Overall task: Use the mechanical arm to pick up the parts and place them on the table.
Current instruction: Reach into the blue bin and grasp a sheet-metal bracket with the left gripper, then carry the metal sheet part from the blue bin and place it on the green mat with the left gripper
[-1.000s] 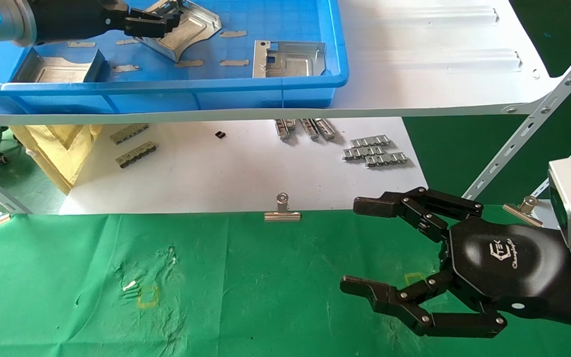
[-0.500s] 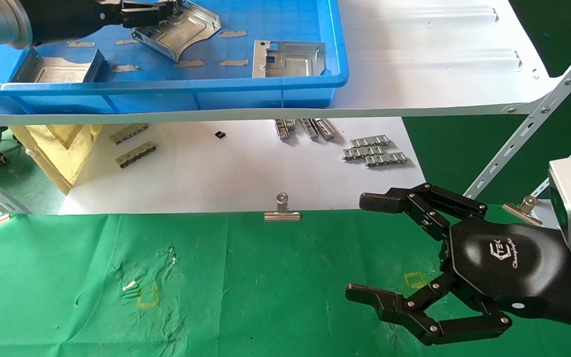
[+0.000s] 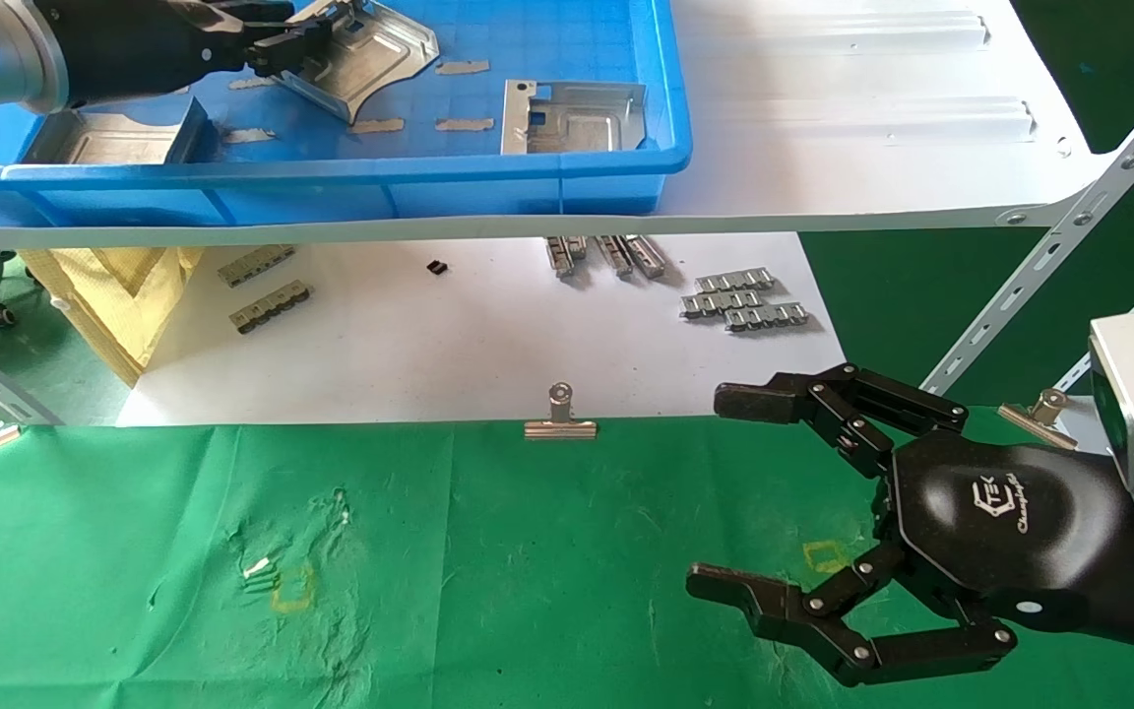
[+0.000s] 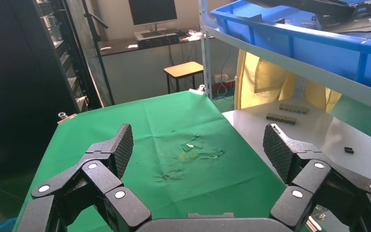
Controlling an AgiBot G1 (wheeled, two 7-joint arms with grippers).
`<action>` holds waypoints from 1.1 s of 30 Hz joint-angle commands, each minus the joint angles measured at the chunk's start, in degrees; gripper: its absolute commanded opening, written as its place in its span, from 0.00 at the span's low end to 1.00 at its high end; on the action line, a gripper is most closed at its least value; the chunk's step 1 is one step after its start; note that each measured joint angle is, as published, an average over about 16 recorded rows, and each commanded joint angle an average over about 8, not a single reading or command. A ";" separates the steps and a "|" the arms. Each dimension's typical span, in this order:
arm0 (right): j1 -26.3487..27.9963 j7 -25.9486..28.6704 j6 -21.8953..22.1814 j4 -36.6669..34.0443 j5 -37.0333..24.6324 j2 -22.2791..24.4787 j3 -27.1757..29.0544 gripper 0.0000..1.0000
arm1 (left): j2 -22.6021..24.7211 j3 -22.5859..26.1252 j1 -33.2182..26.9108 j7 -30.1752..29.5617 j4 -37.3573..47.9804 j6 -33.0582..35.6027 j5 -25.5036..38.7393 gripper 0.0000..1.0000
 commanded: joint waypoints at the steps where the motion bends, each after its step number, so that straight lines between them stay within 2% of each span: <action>1: 0.00 0.00 0.00 0.00 0.00 0.00 0.00 1.00 | 0.04 0.16 -0.02 0.02 -0.05 -0.03 0.23 0.00; 9: 0.00 0.00 0.00 0.00 0.00 0.00 0.00 1.00 | -0.04 -0.43 -0.43 0.57 -1.03 0.80 -0.63 0.00; 15: 0.00 0.00 0.00 0.00 0.00 0.00 0.00 1.00 | -0.87 -2.12 -0.68 3.34 -2.91 5.80 -3.13 0.00; 19: 0.00 0.00 0.00 0.00 0.00 0.00 0.00 1.00 | -2.61 -3.11 -0.72 6.53 -4.35 13.11 -4.74 0.00; 28: 0.00 0.00 0.00 0.00 0.00 0.00 0.00 1.00 | -9.17 -4.47 0.85 14.79 -6.08 36.90 -7.63 0.00; 33: 0.00 0.00 0.00 0.00 0.00 0.00 0.00 1.00 | -11.72 -4.48 3.37 18.06 -8.56 43.10 -9.46 0.00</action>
